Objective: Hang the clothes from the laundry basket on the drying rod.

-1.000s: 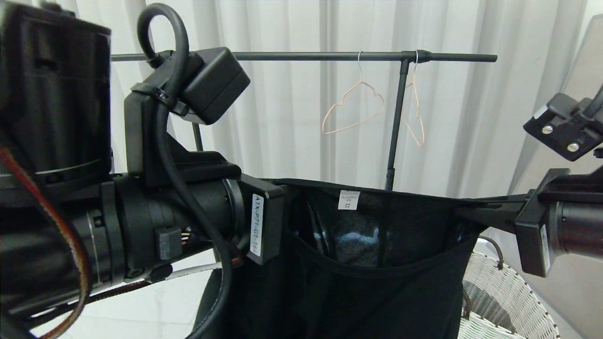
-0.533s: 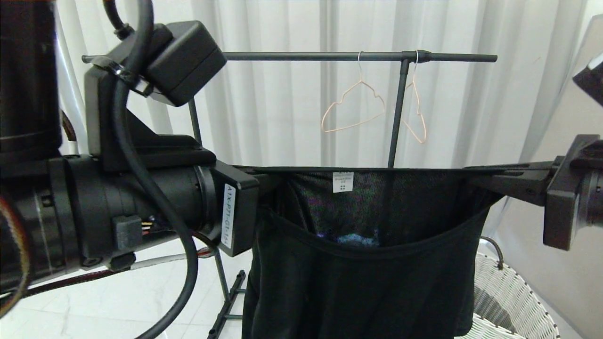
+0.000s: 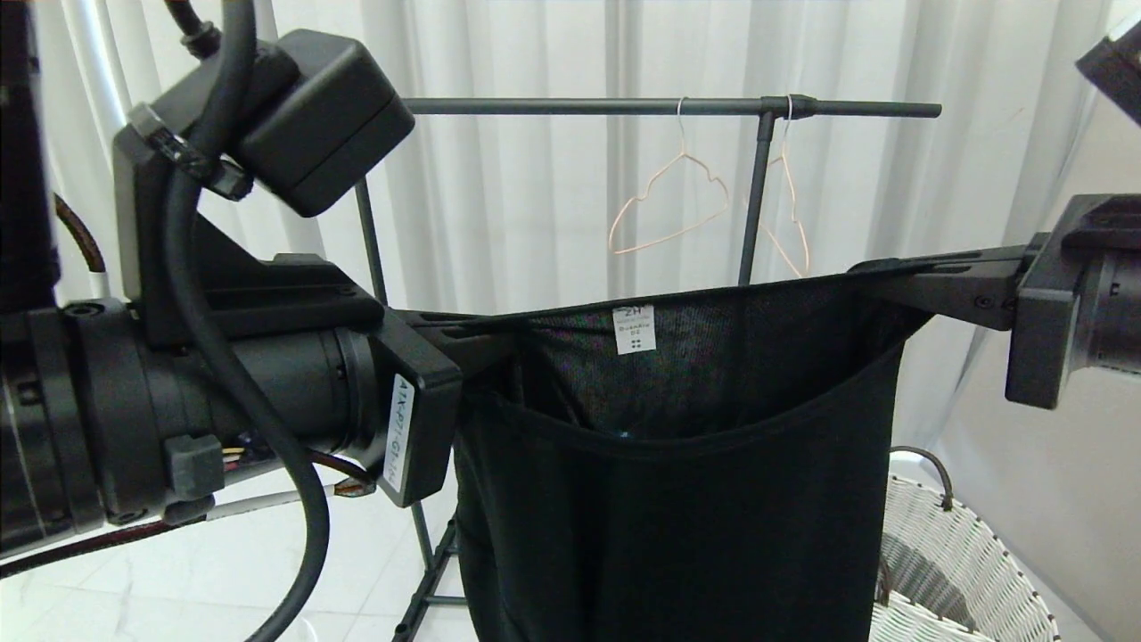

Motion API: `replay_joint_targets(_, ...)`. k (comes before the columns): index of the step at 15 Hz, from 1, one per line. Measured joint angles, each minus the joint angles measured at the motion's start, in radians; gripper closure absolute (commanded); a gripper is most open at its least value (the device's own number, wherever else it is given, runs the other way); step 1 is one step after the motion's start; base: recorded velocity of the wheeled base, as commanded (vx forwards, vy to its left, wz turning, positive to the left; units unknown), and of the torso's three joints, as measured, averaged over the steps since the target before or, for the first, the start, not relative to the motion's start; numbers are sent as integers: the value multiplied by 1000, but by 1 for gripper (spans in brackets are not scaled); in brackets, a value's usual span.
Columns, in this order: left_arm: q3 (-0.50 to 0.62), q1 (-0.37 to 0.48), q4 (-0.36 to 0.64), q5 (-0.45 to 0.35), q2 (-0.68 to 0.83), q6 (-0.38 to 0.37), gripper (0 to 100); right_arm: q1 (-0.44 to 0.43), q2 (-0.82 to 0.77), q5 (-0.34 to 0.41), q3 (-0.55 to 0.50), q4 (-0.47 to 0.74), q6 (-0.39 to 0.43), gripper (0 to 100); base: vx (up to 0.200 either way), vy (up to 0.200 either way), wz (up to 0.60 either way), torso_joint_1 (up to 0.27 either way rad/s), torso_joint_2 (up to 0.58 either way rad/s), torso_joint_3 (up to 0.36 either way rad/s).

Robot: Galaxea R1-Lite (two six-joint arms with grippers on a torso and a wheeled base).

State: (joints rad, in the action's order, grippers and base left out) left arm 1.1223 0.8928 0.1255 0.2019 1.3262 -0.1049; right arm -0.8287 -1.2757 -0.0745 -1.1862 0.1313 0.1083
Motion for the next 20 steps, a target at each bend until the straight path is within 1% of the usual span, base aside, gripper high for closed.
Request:
replay_joint_targets(2, -4, 0, -5, 0, 0, 0, 100, 11, 7, 0, -3, 14, 0, 100, 0, 0, 0, 0, 0, 0)
replay_joint_targets(3, -4, 0, -29, -1, 4, -1, 100, 17, 18, 0, -4, 43, -1, 100, 0, 0, 0, 0, 0, 0)
replay_joint_targets(5, 7, -1, -112, -1, 30, -4, 100, 22, 52, 5, -5, 140, -2, 100, 0, 0, 0, 0, 0, 0)
replay_joint_targets(6, 18, -1, -146, -1, 49, -4, 100, 23, 74, 19, -5, 188, -2, 100, 0, 0, 0, 0, 0, 0)
replay_joint_targets(7, 36, -1, -171, -1, 74, -4, 100, 23, 97, 48, -5, 245, -2, 100, 0, 0, 0, 0, 0, 0)
replay_joint_targets(9, 92, -1, -200, -1, 135, -3, 100, -5, 142, 101, -5, 332, -1, 100, 0, 0, 0, 0, 0, 0)
replay_joint_targets(12, 171, -1, -264, -2, 229, -2, 100, -122, 178, 112, -3, 363, 0, 100, 0, 0, 0, 0, 0, 0)
replay_joint_targets(14, 189, 0, -274, -3, 266, -1, 100, -179, 180, 113, -1, 366, 0, 100, 0, 0, 0, 0, 0, 0)
replay_joint_targets(16, 193, 0, -274, -3, 284, -1, 100, -208, 174, 113, -1, 363, 0, 100, 0, 0, 0, 0, 0, 0)
replay_joint_targets(20, 192, -1, -274, -3, 294, -1, 100, -218, 160, 112, -1, 356, 3, 100, 0, 0, 0, 0, 0, 0)
